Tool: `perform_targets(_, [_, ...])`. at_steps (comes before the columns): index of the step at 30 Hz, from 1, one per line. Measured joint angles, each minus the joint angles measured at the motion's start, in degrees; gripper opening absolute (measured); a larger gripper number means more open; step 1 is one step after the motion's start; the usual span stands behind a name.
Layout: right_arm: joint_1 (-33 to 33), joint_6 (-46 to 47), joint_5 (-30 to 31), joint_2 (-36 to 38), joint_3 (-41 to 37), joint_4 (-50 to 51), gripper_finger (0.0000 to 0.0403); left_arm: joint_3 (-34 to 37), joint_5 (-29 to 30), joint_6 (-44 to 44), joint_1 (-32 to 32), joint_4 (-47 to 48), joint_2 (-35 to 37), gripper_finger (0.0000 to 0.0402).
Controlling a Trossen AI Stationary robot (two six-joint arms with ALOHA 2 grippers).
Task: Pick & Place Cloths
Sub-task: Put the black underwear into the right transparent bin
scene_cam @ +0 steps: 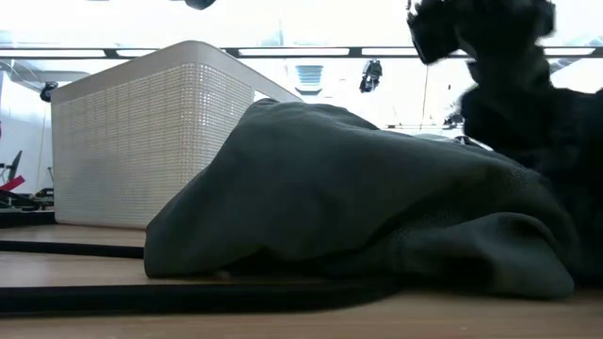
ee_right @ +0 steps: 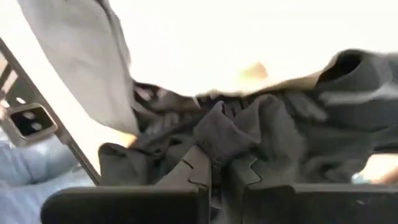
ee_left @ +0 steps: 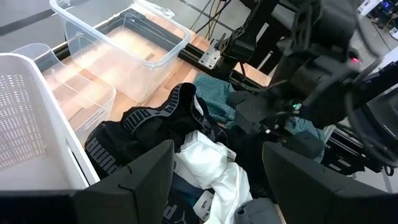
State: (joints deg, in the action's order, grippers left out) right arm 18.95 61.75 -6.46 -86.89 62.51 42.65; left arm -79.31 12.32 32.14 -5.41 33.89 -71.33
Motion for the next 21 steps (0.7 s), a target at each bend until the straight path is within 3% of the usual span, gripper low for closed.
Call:
perform_targets(13, [-5.1, -9.5, 11.1, 0.0, 21.9, 16.9, 0.0009, 0.0, 0.8, -0.1, 0.0, 0.0, 0.0, 0.0250])
perform_targets(21, [-8.9, -14.2, 14.5, 0.0, 33.4, 22.6, 0.0008, 0.0, 0.8, -0.1, 0.0, 0.0, 0.0, 0.0250])
